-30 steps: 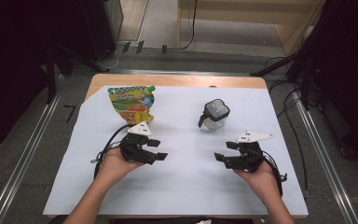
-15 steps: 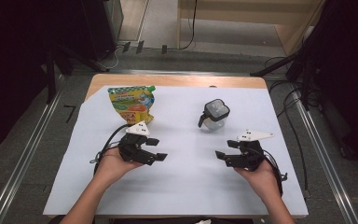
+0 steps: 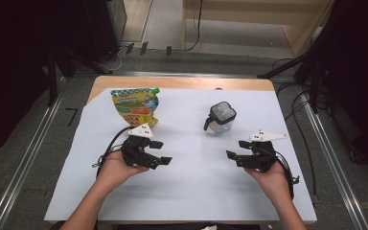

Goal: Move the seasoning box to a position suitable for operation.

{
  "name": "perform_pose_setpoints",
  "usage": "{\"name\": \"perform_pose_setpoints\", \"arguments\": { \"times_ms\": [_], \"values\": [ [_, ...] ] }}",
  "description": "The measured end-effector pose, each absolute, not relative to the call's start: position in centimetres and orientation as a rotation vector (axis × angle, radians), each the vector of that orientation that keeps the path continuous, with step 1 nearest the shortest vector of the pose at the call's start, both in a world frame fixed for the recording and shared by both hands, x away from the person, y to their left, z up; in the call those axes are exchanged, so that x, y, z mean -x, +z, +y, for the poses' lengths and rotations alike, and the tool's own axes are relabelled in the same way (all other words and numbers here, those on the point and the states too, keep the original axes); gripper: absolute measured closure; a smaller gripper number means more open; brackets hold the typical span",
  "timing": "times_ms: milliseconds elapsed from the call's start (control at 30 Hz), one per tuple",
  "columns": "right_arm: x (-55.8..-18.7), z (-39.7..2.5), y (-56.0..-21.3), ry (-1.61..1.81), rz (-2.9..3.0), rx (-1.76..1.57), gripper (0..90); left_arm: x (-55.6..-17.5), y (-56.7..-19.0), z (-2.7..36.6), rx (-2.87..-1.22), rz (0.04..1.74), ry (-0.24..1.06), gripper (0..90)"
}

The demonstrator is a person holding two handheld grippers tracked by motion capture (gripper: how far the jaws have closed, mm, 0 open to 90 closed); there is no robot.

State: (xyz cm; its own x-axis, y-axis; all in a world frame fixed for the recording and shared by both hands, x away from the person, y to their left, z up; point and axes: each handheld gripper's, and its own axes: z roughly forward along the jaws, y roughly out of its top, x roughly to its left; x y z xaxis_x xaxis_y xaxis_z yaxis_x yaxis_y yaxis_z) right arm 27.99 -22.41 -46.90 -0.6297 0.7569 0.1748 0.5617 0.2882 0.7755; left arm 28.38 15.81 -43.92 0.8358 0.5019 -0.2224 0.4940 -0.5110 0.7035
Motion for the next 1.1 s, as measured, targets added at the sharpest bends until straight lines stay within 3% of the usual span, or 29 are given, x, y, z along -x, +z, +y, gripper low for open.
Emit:
{"name": "perform_pose_setpoints", "arguments": {
  "times_ms": [167,367,667,1100],
  "values": [
    [-28.8,-22.4,-46.4,1.270,2.293,-1.237,34.1,-28.3,-43.8,15.9,-2.201,0.733,-0.009,38.1],
    [-30.1,-22.4,-45.9,1.283,2.256,-1.259,31.4,-28.0,-43.5,16.1,-2.200,0.725,0.006,38.3],
    [-32.8,-22.1,-45.7,1.280,2.217,-1.308,15.5,-28.2,-43.7,16.2,-2.206,0.719,-0.005,38.3],
    [-35.6,-21.1,-48.0,1.190,2.224,-1.323,13.1,-27.9,-43.8,16.0,-2.209,0.707,-0.008,38.3]
  ]
}}
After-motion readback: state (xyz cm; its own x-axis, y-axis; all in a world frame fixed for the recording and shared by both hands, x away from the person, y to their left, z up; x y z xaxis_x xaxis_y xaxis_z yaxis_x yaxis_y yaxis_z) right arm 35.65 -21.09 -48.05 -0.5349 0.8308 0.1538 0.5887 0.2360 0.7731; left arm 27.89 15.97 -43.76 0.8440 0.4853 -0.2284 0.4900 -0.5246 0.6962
